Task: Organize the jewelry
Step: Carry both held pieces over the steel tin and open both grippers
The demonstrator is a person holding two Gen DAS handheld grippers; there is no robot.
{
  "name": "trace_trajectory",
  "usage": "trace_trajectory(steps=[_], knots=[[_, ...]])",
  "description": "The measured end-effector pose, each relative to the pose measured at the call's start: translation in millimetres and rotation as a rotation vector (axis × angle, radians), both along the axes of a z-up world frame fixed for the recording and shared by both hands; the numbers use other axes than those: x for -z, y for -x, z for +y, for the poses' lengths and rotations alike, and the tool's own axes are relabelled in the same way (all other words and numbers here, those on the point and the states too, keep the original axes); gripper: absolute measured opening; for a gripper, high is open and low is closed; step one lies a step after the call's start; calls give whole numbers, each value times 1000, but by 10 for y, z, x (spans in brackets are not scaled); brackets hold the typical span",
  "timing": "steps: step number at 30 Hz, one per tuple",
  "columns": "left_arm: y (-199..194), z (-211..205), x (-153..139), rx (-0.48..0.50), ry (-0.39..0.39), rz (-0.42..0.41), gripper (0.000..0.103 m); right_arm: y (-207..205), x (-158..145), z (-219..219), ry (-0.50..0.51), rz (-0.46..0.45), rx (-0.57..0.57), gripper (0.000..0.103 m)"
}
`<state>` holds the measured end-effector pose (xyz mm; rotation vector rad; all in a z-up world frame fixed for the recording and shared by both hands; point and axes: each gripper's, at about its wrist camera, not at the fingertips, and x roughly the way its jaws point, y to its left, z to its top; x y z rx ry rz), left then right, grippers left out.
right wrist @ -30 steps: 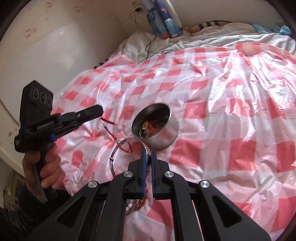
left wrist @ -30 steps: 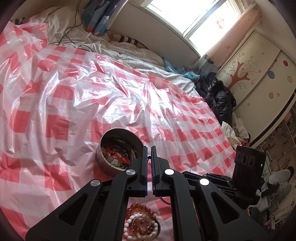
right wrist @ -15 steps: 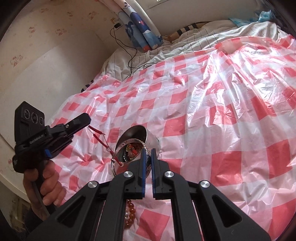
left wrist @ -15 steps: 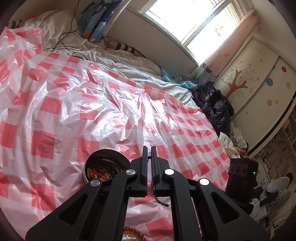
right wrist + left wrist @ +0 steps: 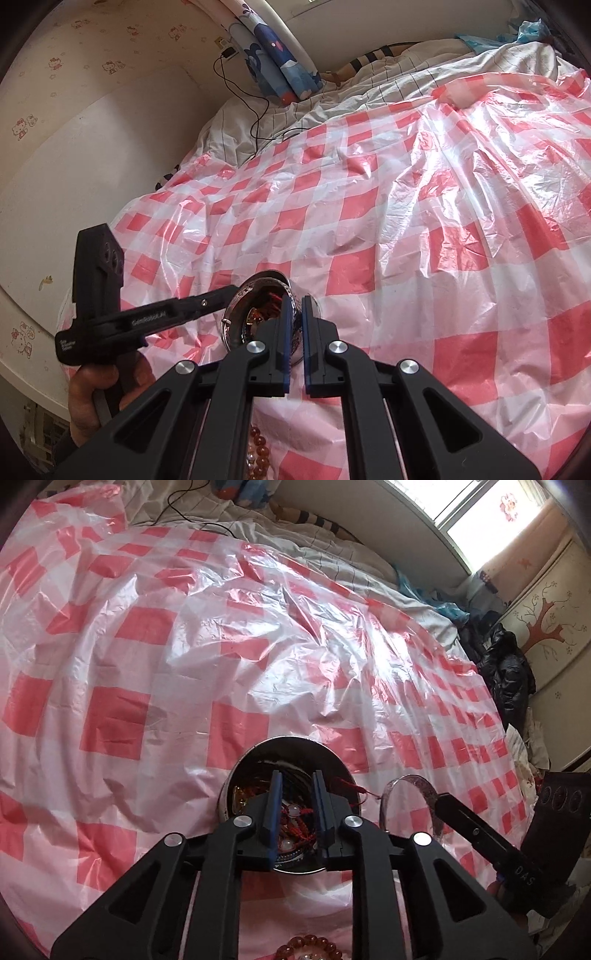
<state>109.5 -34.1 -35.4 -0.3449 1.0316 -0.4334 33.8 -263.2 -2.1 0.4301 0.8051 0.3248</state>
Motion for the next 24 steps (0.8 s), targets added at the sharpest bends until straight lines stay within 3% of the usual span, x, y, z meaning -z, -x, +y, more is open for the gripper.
trace_trajectory(steps=[4, 9, 13, 15, 18, 24], knots=[[104, 253, -183, -106, 15, -73, 41, -114, 8, 169, 12, -3, -14, 6], [153, 482, -262, -187, 64, -89, 49, -250, 67, 462, 74, 1, -30, 6], [155, 498, -265, -177, 62, -85, 50, -350, 198, 582, 125, 46, -51, 14], [169, 503, -273, -176, 59, -87, 50, -302, 122, 401, 90, 10, 17, 30], [177, 503, -284, -175, 62, -90, 52, -248, 13, 107, 20, -17, 94, 35], [186, 449, -272, -154, 17, -96, 53, -284, 198, -5, -38, 73, 101, 42]])
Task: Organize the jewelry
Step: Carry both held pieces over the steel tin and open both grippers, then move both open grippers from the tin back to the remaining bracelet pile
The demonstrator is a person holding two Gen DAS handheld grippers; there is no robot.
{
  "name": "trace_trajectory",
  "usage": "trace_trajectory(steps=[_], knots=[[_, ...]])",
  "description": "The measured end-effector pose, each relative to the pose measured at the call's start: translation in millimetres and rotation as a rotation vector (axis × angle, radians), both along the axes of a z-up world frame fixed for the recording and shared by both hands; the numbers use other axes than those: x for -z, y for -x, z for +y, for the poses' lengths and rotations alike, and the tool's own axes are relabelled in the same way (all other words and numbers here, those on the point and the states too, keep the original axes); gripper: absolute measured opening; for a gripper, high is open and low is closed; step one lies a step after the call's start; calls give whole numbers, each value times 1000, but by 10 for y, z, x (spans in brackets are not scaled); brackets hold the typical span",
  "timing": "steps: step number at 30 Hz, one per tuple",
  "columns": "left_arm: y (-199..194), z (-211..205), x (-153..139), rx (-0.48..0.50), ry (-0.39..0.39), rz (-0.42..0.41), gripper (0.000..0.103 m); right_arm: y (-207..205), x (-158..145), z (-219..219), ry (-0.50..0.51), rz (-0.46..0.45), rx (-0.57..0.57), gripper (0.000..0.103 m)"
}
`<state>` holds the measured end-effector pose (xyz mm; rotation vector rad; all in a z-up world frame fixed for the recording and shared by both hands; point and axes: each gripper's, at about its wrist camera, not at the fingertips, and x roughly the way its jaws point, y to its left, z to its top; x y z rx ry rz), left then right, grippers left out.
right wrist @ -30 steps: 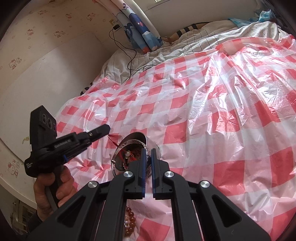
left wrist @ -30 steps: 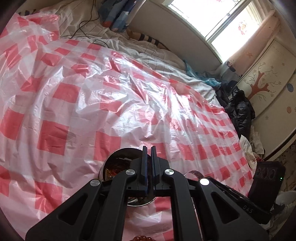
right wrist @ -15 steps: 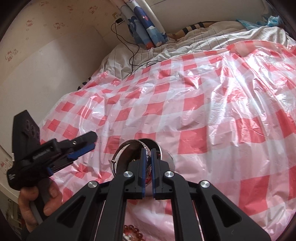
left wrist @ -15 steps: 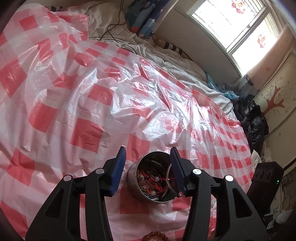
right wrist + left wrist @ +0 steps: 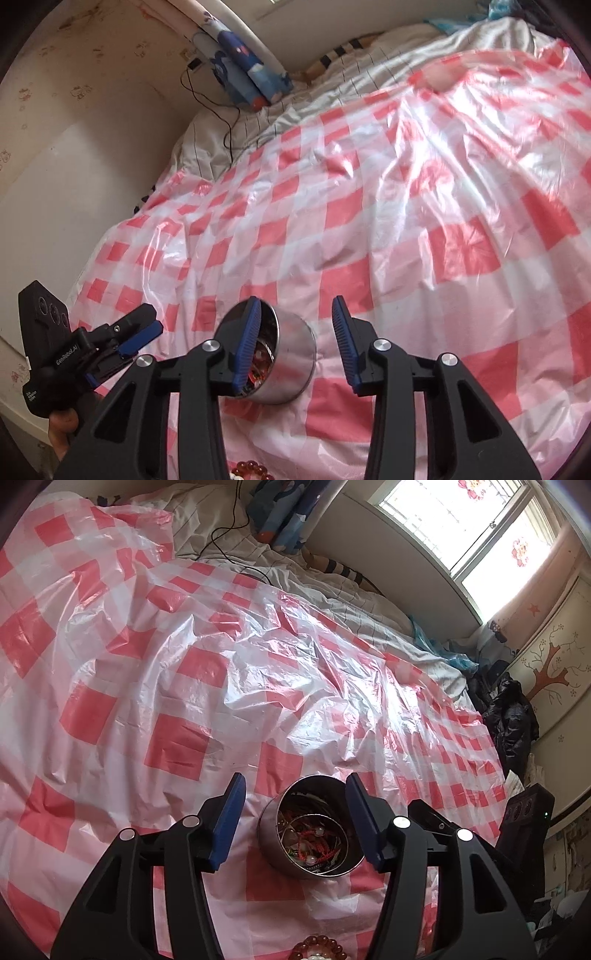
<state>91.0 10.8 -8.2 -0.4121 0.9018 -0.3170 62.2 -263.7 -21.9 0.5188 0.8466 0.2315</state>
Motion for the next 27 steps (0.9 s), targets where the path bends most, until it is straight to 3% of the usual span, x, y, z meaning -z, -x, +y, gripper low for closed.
trace_trajectory(steps=[8, 20, 27], knots=[[136, 60, -85, -25, -193, -73, 59, 124, -52, 161, 81, 8, -54, 61], [415, -78, -229, -4, -422, -188, 71, 364, -154, 505, 246, -9, -150, 72], [565, -173, -301, 9, -480, -240, 72, 463, -166, 554, 258, -1, -168, 72]])
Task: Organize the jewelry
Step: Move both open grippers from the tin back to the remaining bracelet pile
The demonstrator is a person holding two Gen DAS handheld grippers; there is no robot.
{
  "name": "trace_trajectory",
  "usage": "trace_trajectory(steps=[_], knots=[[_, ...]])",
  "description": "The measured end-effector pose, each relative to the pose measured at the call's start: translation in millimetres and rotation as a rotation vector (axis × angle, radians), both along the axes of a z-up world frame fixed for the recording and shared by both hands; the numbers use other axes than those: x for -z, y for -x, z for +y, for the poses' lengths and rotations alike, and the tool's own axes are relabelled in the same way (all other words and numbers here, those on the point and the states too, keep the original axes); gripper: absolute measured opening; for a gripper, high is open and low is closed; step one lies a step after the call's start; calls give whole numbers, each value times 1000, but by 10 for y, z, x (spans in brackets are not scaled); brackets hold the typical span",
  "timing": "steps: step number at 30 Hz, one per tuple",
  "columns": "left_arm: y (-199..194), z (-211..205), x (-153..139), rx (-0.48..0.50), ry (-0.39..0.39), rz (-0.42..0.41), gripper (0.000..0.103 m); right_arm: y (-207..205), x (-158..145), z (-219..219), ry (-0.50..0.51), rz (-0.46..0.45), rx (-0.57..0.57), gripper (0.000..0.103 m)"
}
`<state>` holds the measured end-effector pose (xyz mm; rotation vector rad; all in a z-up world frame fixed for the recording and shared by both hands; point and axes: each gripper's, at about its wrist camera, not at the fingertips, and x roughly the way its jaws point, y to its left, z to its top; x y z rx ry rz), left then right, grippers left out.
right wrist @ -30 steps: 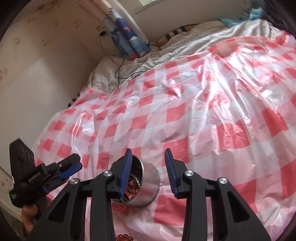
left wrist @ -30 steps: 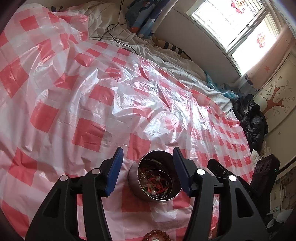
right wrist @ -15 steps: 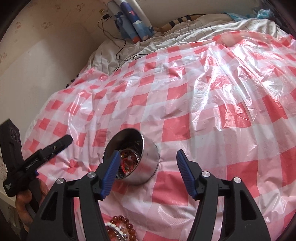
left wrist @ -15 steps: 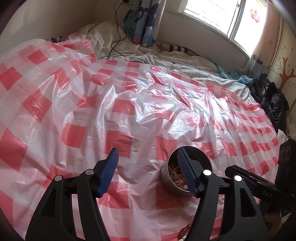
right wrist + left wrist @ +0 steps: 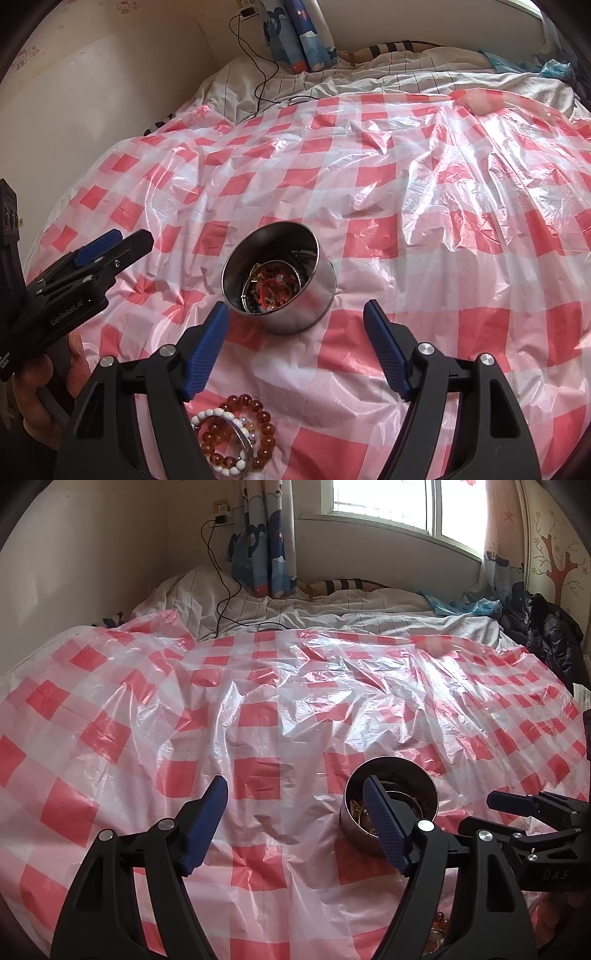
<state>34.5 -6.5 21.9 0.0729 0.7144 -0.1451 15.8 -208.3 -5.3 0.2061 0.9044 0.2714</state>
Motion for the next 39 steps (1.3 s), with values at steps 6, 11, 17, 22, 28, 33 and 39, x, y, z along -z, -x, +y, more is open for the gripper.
trace_trajectory(steps=[6, 11, 17, 22, 28, 33, 39], knots=[[75, -60, -19, 18, -31, -18, 73, 75, 4, 53, 12, 13, -21, 73], [119, -25, -14, 36, -15, -7, 74, 131, -8, 92, 21, 15, -39, 73], [91, 139, 101, 49, 90, 88, 74, 227, -14, 111, 30, 21, -62, 73], [110, 222, 176, 28, 103, 113, 75, 358, 47, 248, 57, 38, -158, 77], [110, 238, 212, 25, 80, 120, 77, 686, 136, 708, 231, -24, -367, 92], [107, 232, 228, 28, 69, 126, 77, 880, 311, 930, 364, -46, -435, 93], [112, 179, 239, 42, 50, 129, 78, 895, 435, 938, 391, -21, -441, 89]])
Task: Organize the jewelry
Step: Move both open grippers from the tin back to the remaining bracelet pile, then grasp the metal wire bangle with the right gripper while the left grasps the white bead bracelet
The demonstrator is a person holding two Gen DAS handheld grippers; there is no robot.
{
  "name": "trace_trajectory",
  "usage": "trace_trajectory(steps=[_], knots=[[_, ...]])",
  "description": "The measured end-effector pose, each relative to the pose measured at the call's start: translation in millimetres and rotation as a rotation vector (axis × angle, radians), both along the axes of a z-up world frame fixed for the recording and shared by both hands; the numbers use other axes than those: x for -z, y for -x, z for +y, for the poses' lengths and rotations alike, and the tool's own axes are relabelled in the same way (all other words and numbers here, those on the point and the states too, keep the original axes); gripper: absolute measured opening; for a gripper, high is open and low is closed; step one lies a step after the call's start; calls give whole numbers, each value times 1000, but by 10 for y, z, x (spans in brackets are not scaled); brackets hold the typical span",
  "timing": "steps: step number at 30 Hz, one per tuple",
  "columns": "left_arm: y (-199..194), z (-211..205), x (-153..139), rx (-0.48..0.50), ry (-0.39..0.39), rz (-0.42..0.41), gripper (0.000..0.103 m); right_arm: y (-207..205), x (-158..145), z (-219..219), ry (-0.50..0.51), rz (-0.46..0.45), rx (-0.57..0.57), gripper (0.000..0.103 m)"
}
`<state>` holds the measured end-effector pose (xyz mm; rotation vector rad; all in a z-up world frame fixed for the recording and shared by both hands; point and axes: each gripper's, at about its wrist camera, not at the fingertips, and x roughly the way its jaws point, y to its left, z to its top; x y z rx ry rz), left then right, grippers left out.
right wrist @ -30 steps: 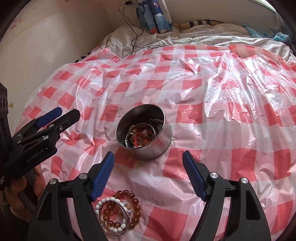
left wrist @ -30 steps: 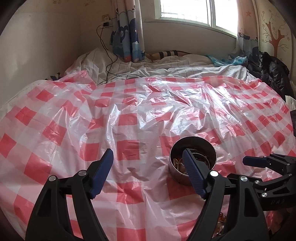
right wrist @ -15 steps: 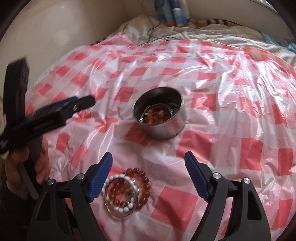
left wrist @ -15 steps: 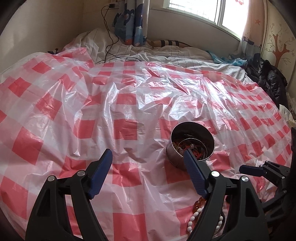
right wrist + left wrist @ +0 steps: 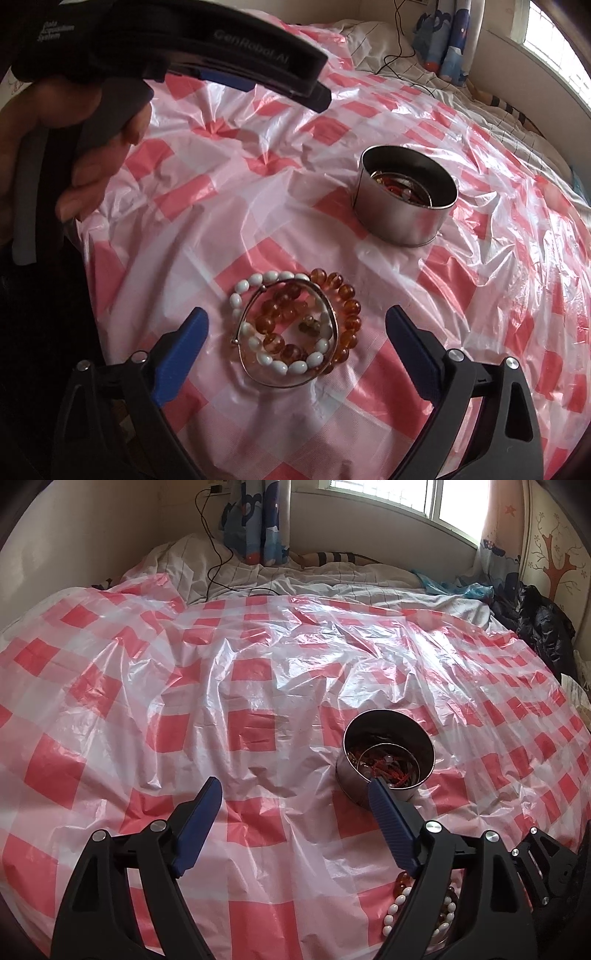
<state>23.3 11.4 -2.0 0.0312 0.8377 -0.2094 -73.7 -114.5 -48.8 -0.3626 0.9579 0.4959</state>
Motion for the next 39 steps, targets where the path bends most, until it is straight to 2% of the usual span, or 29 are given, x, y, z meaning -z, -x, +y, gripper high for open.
trace_trajectory(steps=[2, 3, 11, 15, 18, 21, 25, 28, 31, 35, 38, 39], knots=[[5, -14, 3, 5, -8, -2, 78, -29, 12, -27, -15, 41, 3, 63], [5, -18, 4, 6, -10, -2, 79, -37, 5, -39, -24, 47, 8, 56], [2, -37, 8, 12, -12, 0, 79, -59, -77, -171, -85, 55, 35, 56], [0, -89, 33, 29, -22, 12, 80, -122, -215, -383, -206, 70, 85, 56], [16, -153, 79, 70, -33, 26, 80, -200, -326, -634, -285, 67, 164, 56], [135, -281, 168, 190, -60, 33, 82, -291, -376, -939, -330, 59, 285, 56], [501, -567, 356, 399, -155, 16, 84, -365, -357, -1286, -395, 81, 412, 56], [814, -807, 547, 550, -230, 19, 84, -386, -314, -1365, -411, 102, 443, 56], [969, -927, 612, 607, -239, 15, 86, -380, -311, -1330, -404, 110, 432, 56], [1036, -995, 647, 645, -207, 46, 86, -336, -300, -1285, -396, 113, 411, 56], [947, -934, 656, 640, -85, 131, 83, -336, -274, -1287, -394, 119, 410, 56], [903, -903, 663, 627, -50, 162, 76, -337, -270, -1289, -393, 120, 411, 56]])
